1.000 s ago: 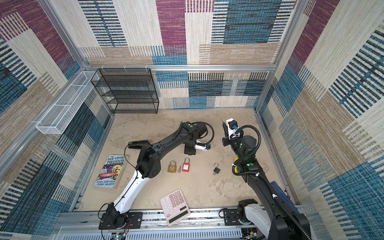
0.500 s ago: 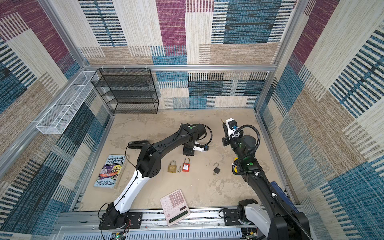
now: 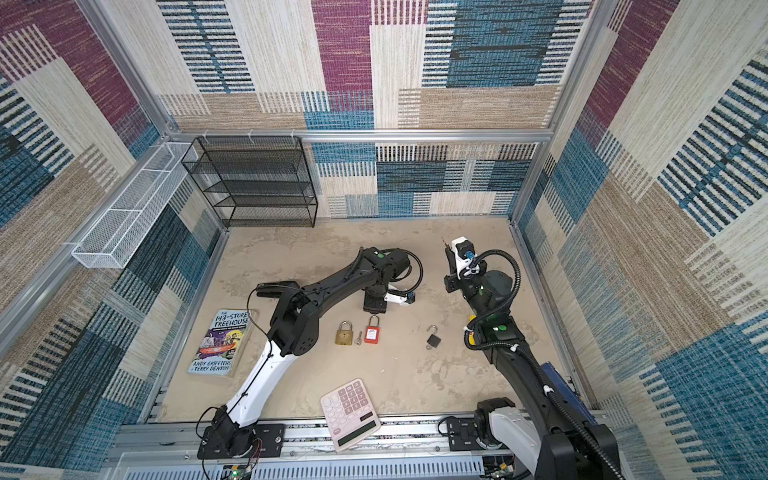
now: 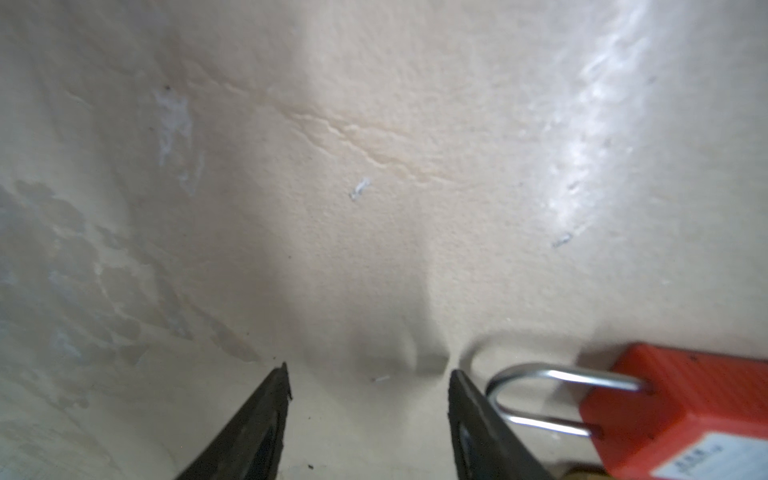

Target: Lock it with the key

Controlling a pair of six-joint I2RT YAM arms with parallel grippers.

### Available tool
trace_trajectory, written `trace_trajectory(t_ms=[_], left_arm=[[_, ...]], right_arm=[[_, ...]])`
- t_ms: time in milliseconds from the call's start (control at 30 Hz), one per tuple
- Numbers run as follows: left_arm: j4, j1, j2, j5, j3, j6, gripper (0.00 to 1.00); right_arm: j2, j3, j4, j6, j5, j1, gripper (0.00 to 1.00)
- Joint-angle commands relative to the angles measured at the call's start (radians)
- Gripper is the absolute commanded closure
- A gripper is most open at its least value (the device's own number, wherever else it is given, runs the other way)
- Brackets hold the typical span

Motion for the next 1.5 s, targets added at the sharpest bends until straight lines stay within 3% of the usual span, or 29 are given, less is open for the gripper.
trace_trajectory(t_ms=[0,1100,1467], left_arm=[[-0.005,0.001,-0.008,0.008,0.003,-0.026,0.38],[-0.005,0.002,-0.052,0.001,-0.049,-0.061,0.37],[0.036,0.084,-0.166,0.060,0.027,-0.225,0.37]], right_arm=[[-0.002,0.000,0.025,0.010,-0.009,0.001,1.00],[0.003,-0.003,0.032,0.024,-0.016,0.000,1.00],[-0.009,0.038,-0.011,0.122,-0.027,-0.002,1.00]])
